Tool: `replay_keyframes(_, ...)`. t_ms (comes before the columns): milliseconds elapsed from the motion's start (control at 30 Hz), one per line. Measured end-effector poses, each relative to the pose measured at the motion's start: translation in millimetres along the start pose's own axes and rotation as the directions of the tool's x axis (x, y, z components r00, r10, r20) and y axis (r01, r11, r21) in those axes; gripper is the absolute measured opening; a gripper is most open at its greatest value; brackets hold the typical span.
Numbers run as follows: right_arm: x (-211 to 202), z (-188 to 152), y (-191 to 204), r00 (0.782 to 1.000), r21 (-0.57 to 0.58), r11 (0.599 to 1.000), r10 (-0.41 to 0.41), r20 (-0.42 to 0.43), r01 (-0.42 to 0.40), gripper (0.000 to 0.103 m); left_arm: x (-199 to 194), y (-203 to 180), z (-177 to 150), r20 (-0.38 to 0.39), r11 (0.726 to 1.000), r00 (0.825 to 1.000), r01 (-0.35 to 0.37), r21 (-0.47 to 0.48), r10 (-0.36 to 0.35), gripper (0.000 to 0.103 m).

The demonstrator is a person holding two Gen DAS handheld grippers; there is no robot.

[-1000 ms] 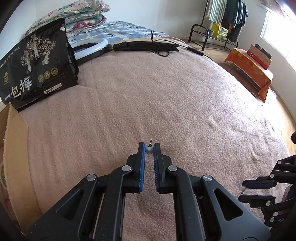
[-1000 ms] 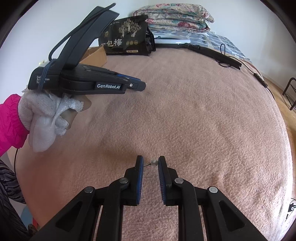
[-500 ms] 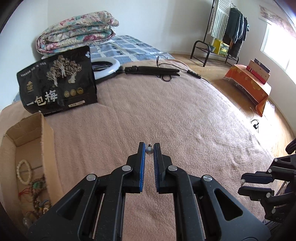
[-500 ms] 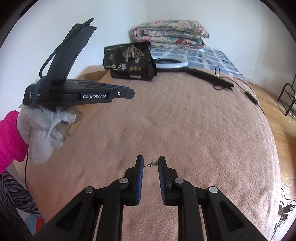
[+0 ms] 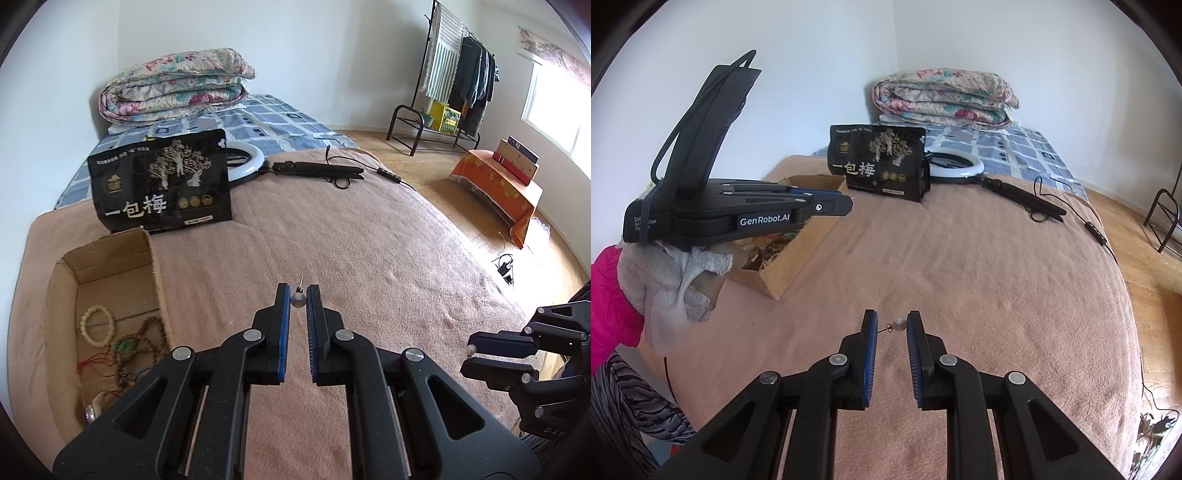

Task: Organize jewelry
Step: 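Carry both pearl earrings into the box and open both grippers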

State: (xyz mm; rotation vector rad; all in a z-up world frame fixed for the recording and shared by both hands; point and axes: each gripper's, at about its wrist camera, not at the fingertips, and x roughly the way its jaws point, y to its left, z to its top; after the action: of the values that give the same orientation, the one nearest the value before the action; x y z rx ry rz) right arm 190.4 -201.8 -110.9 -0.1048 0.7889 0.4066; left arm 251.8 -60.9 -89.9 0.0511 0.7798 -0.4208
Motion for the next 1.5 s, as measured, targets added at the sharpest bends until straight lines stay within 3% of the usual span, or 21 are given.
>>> replay_keyframes(633,11.3,35.8,67.0,0.996,-0.034,0.997,0.077,0.051,-0.075,0.015,-59.0,73.9,-12.1,0.067,0.994,0.995,-0.073,-0.086,0.079,0.007)
replay_keyframes(1200,51.3,61.5,115.3,0.986,-0.05,0.986,0.161,0.04,-0.159,0.015,-65.9,159.2,-20.4,0.049,0.969,0.985,-0.15,-0.199,0.162,0.007)
replay_keyframes(1500,80.6,75.3,138.2,0.981,-0.056,0.98,0.193,0.027,-0.191,0.015,-56.1,185.6,-22.7,0.027,0.959,0.984,-0.163,-0.232,0.174,0.007)
